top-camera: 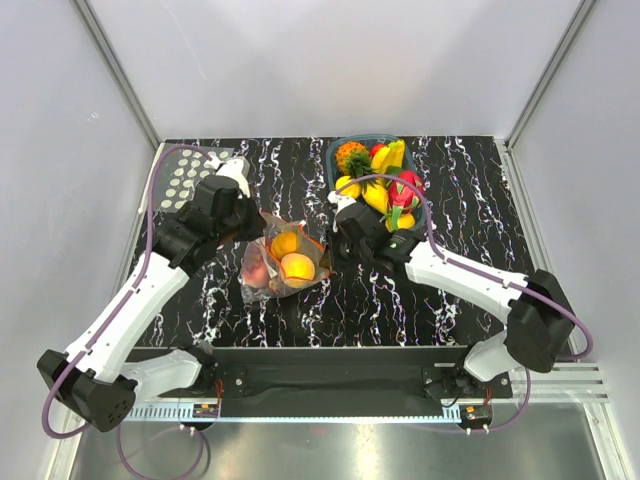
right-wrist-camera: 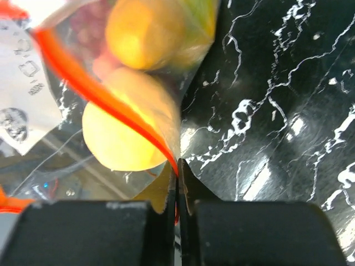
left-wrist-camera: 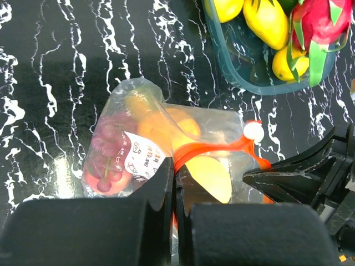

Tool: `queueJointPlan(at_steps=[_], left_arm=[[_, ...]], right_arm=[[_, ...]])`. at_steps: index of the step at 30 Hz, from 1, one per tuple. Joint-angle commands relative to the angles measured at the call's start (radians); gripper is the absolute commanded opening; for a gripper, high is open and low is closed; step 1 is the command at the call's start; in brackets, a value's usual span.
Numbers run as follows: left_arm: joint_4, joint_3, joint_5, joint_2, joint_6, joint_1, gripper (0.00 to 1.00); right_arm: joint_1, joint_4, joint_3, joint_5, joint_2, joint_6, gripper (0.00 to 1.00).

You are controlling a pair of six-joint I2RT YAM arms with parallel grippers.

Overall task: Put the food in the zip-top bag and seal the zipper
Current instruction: Adjust the zipper food storage bag at the center of the board.

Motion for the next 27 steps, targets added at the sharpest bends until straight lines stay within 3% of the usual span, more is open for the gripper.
queueJointPlan(at_steps=[1, 5, 9, 12, 18, 25, 27], left_arm=[[0.041, 0.027, 0.077, -0.027, 0.029, 0.005, 0.00], [0.032, 0.041, 0.267, -0.012, 0.049, -0.021, 0.00], [0.021, 0.071, 0.249, 0.004, 0.021, -0.220, 0.00], [0.101, 0.048, 0.287, 0.004, -0.034, -0.306, 0.00], [0.142, -0.053, 0.223, -0.025, -0.025, -0.306, 0.00], [0.357, -0.275, 0.364, -0.010, -0.066, -0.305, 0.03], [0.391, -0.289, 0.385, -0.004, -0.071, -0.308, 0.02]], right_arm=[[0.026, -0.012, 0.066, 0.033, -0.063, 0.034, 0.00], [0.047, -0.101, 0.118, 0.068, -0.129, 0.066, 0.00], [0.080, -0.149, 0.181, 0.096, -0.163, 0.103, 0.00], [0.101, -0.158, 0.203, 0.120, -0.145, 0.118, 0.00], [0.124, -0.175, 0.130, 0.196, -0.193, 0.187, 0.00], [0.147, -0.023, -0.085, 0.185, -0.256, 0.275, 0.00], [0.156, 0.000, -0.128, 0.191, -0.278, 0.296, 0.07]])
